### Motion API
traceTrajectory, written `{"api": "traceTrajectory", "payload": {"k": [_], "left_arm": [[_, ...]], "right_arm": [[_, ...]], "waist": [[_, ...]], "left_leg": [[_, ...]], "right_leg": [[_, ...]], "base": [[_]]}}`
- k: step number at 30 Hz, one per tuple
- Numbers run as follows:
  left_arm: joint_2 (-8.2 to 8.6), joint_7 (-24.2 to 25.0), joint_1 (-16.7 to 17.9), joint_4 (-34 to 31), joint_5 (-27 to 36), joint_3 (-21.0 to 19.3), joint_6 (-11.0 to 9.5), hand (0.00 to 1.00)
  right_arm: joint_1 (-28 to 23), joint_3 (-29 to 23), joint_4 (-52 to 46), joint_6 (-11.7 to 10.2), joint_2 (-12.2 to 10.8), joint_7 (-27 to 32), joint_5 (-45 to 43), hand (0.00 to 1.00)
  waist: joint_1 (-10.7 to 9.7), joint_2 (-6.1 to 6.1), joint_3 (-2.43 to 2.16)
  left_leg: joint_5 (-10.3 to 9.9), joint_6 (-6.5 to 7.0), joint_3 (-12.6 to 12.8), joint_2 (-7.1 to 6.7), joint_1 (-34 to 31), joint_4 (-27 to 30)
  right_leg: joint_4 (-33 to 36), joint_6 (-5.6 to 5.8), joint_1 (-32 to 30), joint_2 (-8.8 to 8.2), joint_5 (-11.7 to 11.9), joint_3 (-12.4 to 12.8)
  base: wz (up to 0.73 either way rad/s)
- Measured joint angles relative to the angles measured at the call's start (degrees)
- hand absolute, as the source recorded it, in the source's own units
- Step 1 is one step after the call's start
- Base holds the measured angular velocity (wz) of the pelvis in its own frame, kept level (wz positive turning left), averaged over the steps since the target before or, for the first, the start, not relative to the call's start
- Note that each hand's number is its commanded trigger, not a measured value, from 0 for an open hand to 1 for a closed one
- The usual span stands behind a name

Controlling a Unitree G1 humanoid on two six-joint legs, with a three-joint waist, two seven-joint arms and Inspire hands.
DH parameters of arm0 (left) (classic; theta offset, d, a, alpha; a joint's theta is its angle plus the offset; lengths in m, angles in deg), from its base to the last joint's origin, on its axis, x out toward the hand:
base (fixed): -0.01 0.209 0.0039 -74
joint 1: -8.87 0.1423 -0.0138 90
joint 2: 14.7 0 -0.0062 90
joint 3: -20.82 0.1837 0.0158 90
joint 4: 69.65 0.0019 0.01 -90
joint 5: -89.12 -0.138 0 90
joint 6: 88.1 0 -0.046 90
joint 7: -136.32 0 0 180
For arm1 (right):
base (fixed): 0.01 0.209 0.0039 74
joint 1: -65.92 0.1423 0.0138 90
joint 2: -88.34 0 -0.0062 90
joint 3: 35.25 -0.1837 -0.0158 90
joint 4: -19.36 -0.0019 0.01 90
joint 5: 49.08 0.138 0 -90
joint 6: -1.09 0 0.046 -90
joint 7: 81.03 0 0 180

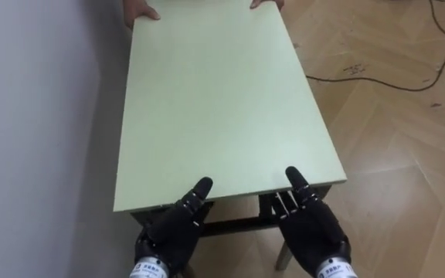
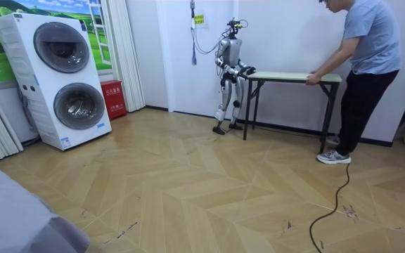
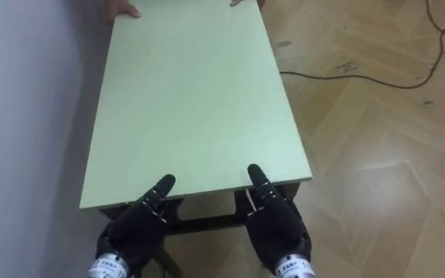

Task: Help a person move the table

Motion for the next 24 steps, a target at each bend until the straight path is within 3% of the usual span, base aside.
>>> {"api": "traceTrajectory", "payload": {"k": [2, 15, 19, 24], "left_arm": [[-0.03, 1.8, -0.1, 0.0, -1.3, 0.0, 0.6, 0.17], [-0.17, 4.9, -0.4, 1.9, -2.7, -0.8, 1.7, 0.14], [-0.23, 7.1, -0.4, 2.4, -3.2, -0.8, 2.0, 0.00], [-0.54, 9.4, -0.4, 3.4, -5.5, -0.8, 3.1, 0.00]], "right_arm": [[0.0, -0.3, 0.0, 0.4, -0.2, -1.8, 0.0, 0.00], [0.0, -1.2, 2.5, 3.2, -0.9, -6.8, -0.7, 0.00], [0.0, -1.2, 2.5, 3.4, -0.8, -7.4, -0.7, 0.00], [0.0, -1.3, 2.6, 4.1, -0.7, -7.4, -0.7, 0.00]], "waist": [[-0.3, -0.31, -0.26], [-0.6, -0.38, -0.23], [-0.6, -0.38, -0.24], [-0.6, -0.36, -0.24]], "left_leg": [[0.0, 0.00, 0.0, 0.03, 0.1, 0.1], [-0.3, -0.44, 0.0, 0.05, 2.0, -0.6], [-0.3, -0.46, 0.1, 0.05, 2.1, -1.2], [-0.6, -0.87, 0.1, 0.00, 3.2, -2.3]], "right_leg": [[0.0, 0.00, 0.1, 0.02, 0.0, 0.1], [-0.1, 0.00, 1.2, 0.02, 0.0, 0.1], [-0.1, 0.00, 1.0, 0.03, 0.0, 0.0], [-0.1, -0.04, 1.1, 0.06, 0.0, 0.0]], "base": [[-0.05], [-0.05], [-0.01], [-0.04]]}}
